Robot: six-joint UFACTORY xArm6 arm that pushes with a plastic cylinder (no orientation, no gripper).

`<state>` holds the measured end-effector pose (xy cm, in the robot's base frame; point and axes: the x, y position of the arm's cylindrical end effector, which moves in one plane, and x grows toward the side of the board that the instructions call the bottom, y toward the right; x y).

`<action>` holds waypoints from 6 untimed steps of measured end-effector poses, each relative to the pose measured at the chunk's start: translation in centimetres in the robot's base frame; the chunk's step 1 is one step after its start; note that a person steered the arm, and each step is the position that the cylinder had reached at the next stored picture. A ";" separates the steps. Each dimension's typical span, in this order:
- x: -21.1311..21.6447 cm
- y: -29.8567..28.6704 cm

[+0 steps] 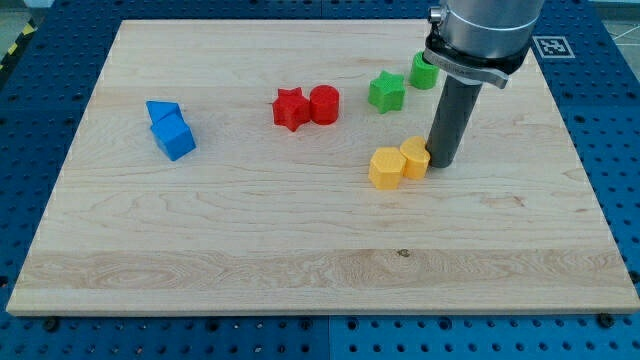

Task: Move the green star closer to the red circle

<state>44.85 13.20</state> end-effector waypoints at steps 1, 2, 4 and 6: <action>-7.9 -0.3; -8.2 -3.1; -7.7 -9.4; -7.7 -10.0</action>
